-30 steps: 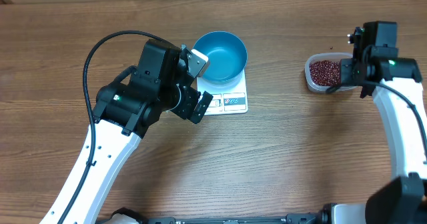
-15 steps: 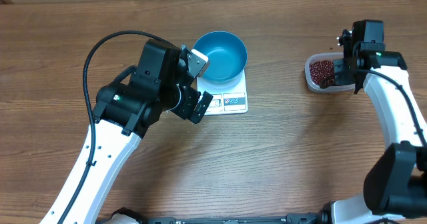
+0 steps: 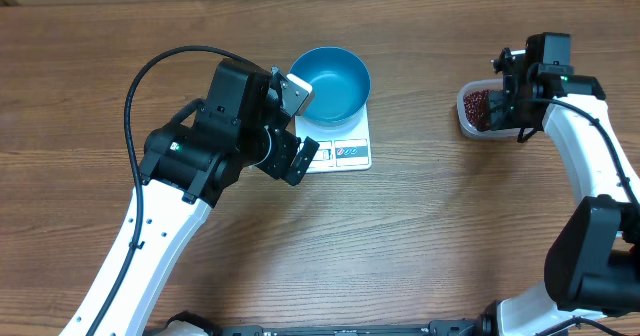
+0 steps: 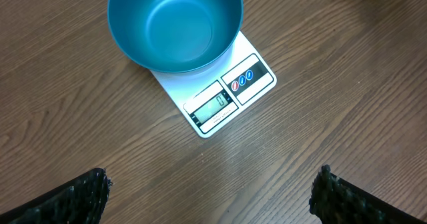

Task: Scoop item into bowl and weigh 150g on scale
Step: 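Lower the scoop into the bean tub with right gripper and scoop beans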

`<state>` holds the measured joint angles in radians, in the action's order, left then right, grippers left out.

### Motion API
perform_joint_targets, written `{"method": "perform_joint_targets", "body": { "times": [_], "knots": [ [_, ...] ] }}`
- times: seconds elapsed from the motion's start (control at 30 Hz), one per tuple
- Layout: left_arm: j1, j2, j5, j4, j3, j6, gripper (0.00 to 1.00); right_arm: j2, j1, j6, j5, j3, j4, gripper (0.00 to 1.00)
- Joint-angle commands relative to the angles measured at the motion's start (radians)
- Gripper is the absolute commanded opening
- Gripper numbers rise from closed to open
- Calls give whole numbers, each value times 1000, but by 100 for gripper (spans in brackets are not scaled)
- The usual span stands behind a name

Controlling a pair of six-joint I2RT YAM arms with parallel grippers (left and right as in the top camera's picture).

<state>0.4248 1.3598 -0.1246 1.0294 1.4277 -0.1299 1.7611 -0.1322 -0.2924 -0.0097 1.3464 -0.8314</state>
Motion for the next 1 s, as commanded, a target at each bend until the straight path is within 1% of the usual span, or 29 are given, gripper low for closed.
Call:
{"method": "perform_joint_targets", "body": {
  "times": [0.0, 0.03, 0.27, 0.47, 0.83, 0.97],
  "knots": [
    [1, 6, -14, -1, 8, 10, 100, 8, -28, -5, -183, 17, -5, 3],
    [1, 6, -14, -1, 8, 11, 100, 8, -51, -5, -234, 16, -8, 4],
    [1, 6, -14, -1, 8, 11, 100, 8, -161, -35, -422, 12, -27, 3],
    [1, 6, -14, -1, 8, 11, 99, 24, -196, -53, -441, -13, -34, 4],
    [1, 6, -14, -1, 8, 11, 100, 42, -200, -49, -441, -19, -34, 4],
    [1, 6, -14, -1, 8, 11, 100, 60, -203, -45, -497, -19, -34, 4]
  ]
}}
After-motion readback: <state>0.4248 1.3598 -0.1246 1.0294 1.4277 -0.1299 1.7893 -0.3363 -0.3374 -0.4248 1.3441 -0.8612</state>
